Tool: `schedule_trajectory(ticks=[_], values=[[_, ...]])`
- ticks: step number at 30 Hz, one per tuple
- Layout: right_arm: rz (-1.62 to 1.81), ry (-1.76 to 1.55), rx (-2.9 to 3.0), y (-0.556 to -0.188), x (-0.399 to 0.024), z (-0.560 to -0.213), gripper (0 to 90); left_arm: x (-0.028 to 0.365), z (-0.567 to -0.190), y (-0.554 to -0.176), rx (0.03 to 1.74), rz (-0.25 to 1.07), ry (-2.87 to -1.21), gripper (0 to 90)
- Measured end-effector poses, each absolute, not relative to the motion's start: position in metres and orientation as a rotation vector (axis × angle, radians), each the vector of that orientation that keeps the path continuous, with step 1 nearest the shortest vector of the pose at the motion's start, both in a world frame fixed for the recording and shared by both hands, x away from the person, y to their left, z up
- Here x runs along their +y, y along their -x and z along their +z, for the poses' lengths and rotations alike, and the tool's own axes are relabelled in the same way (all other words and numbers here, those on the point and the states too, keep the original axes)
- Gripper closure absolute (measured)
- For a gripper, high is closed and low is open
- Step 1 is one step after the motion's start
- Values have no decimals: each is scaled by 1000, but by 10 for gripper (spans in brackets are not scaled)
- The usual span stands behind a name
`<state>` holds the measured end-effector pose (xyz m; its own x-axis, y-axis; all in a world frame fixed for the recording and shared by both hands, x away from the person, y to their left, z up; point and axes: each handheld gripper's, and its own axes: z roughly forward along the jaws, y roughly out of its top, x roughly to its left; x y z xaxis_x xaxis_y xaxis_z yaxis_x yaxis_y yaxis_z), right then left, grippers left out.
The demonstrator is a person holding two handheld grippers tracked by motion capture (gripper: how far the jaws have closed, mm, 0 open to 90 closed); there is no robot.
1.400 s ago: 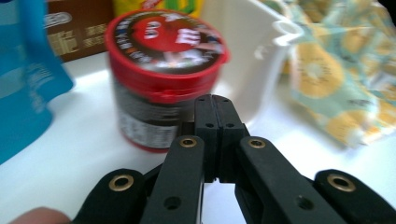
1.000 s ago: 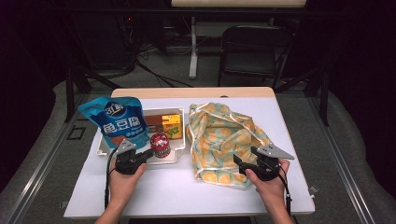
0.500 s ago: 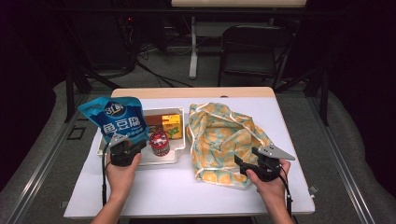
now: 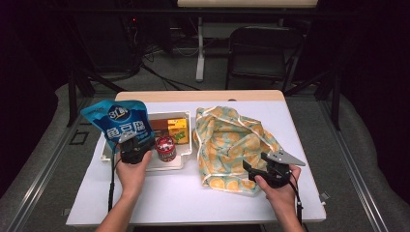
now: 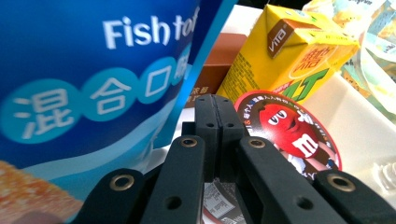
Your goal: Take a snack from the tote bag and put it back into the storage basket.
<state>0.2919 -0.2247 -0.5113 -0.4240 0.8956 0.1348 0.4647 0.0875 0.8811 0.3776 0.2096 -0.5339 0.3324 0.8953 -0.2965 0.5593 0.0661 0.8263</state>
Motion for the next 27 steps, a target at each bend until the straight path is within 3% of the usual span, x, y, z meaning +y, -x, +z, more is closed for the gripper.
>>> schedule_trajectory(ticks=[10, 18, 27], values=[[1286, -1332, 1937, -292, -222, -513, 223, 195, -534, -378, 1333, 402, -1630, 900], [1279, -1334, 1943, -293, -223, -514, 223, 198, -532, -353, 1298, 394, -1664, 900], [1278, -1334, 1939, -291, -221, -514, 223, 185, -538, -359, 1314, 399, -1689, 900]])
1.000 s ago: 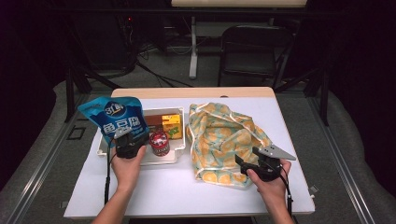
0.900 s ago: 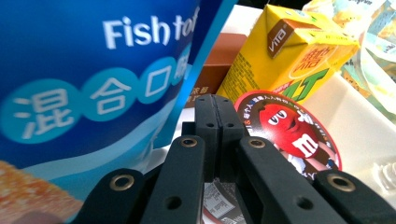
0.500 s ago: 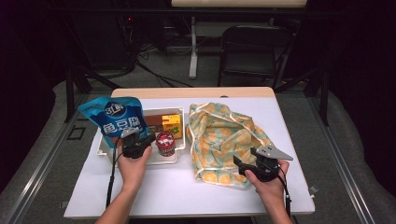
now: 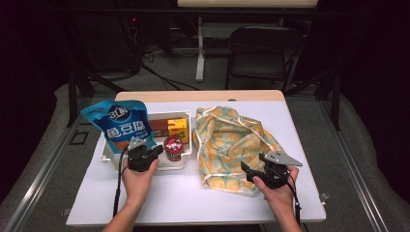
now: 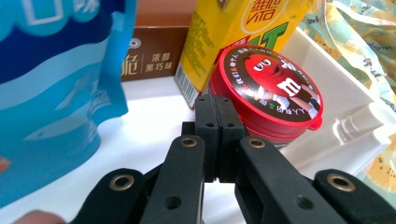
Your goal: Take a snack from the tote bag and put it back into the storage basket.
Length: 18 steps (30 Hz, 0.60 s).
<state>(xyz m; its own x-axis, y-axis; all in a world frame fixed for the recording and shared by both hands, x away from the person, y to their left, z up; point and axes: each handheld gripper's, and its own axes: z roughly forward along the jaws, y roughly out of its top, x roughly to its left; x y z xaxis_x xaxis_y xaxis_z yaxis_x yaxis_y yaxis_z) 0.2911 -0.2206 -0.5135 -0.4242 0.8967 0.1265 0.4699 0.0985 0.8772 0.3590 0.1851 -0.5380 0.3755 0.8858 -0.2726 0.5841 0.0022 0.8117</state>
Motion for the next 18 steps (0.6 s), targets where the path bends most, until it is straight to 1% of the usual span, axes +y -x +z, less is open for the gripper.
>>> schedule_trajectory(ticks=[7, 12, 15, 18], values=[[1279, -1341, 1932, -291, -224, -513, 224, 177, -538, -367, 1325, 395, -1688, 900], [1283, -1344, 1925, -292, -226, -513, 224, 186, -535, -353, 1306, 421, -1687, 900], [1282, -1344, 1924, -292, -226, -513, 224, 187, -535, -345, 1292, 393, -1698, 900], [1287, -1339, 1921, -292, -225, -513, 223, 181, -536, -342, 1267, 387, -1708, 900]])
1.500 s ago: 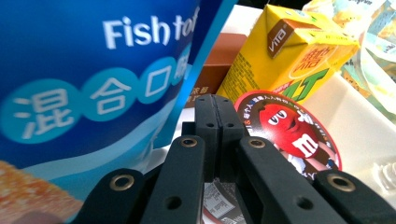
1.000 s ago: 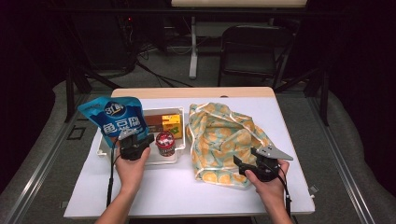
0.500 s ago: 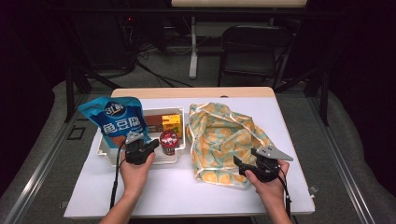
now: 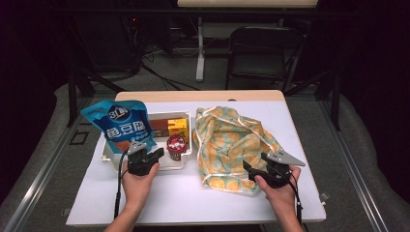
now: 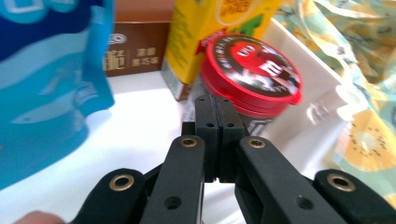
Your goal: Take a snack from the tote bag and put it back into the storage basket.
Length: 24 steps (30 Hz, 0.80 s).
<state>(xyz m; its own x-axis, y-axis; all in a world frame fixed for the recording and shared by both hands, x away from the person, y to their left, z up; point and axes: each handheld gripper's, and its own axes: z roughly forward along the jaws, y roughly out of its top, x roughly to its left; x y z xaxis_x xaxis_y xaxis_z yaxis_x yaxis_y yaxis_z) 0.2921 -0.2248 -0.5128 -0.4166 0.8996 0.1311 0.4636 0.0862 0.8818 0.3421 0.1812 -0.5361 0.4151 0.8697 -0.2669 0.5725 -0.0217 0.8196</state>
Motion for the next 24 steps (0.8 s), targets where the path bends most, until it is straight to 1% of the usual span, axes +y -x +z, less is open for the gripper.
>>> schedule_trajectory(ticks=[3, 12, 24], values=[[1281, -1337, 1922, -291, -224, -512, 223, 174, -537, -344, 1265, 394, -1718, 900], [1282, -1342, 1917, -291, -226, -512, 223, 178, -535, -352, 1297, 396, -1685, 900], [1285, -1343, 1915, -291, -226, -512, 223, 174, -537, -357, 1292, 376, -1670, 900]])
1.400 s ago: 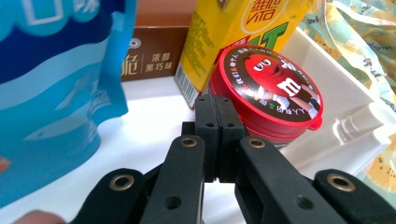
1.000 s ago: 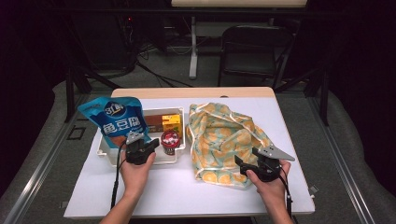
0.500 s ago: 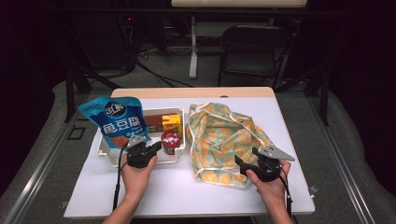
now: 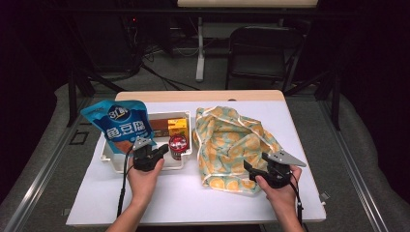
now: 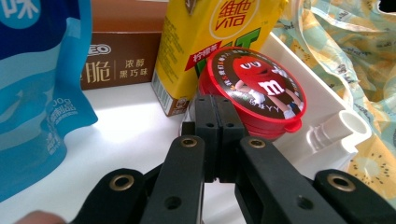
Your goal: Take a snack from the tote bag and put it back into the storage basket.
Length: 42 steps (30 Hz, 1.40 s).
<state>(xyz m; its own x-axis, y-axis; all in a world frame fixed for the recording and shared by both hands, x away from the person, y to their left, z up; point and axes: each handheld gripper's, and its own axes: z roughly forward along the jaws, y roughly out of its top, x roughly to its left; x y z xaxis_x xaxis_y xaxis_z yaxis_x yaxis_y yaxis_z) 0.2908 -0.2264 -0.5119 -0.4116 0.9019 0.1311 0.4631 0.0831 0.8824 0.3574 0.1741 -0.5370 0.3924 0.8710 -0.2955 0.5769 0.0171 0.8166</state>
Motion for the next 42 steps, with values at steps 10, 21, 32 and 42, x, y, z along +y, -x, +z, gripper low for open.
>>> schedule_trajectory(ticks=[10, 21, 32, 42], values=[[1290, -1346, 1902, -291, -229, -512, 223, 181, -534, -346, 1277, 429, -1666, 697], [1284, -1337, 1902, -290, -232, -512, 212, 208, -521, -324, 1197, 418, -1668, 267], [1288, -1325, 1899, -289, -235, -511, 139, 225, -516, -305, 1057, 375, -1702, 1], [1266, -1334, 1891, -286, -247, -512, 113, 243, -520, -296, 1050, 382, -1724, 1]])
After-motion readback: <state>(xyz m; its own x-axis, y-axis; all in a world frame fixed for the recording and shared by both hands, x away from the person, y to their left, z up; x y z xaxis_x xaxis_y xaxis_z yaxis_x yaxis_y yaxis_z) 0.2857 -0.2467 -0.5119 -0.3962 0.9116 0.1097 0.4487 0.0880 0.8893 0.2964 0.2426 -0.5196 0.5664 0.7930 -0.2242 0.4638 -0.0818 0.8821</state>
